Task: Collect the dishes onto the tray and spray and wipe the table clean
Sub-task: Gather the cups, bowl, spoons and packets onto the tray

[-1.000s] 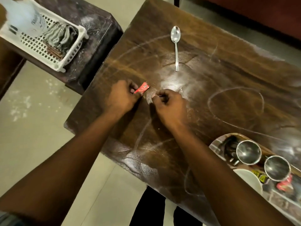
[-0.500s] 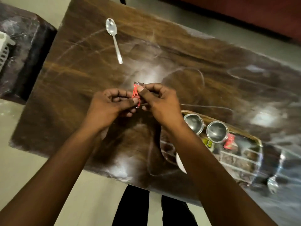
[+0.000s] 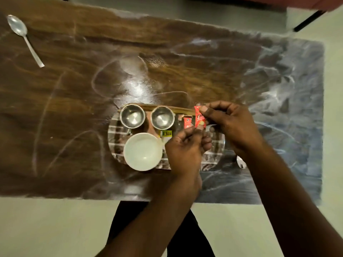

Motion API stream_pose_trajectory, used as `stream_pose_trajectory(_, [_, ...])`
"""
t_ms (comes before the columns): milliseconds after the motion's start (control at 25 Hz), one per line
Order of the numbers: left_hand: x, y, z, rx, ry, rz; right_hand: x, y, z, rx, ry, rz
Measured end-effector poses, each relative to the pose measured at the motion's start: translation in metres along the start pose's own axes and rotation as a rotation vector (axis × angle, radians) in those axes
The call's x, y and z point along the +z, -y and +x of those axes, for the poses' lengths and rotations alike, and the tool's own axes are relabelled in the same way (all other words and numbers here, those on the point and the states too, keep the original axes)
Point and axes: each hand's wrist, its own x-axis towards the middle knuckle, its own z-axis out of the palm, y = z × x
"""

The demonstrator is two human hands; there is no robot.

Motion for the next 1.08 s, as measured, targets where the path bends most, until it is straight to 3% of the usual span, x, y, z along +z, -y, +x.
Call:
stream_pose_trajectory(280, [0.019, 0.056, 0.025, -0.113, -0.225, -0.059, -0.026, -0.057, 0.036, -0.018, -0.065, -0.351])
stream_pose_trajectory(680, [0.020, 0.073, 0.048, -0.113, -0.302, 0.034, -0.025, -0.071, 0.045, -0.161, -0.162, -0.695])
stream_pose_trajectory(1080, [0.017, 0.078, 0.041, -0.045, -0.330, 0.139, -0.040, -0.069, 0.021, -0.170, -0.215, -0.584])
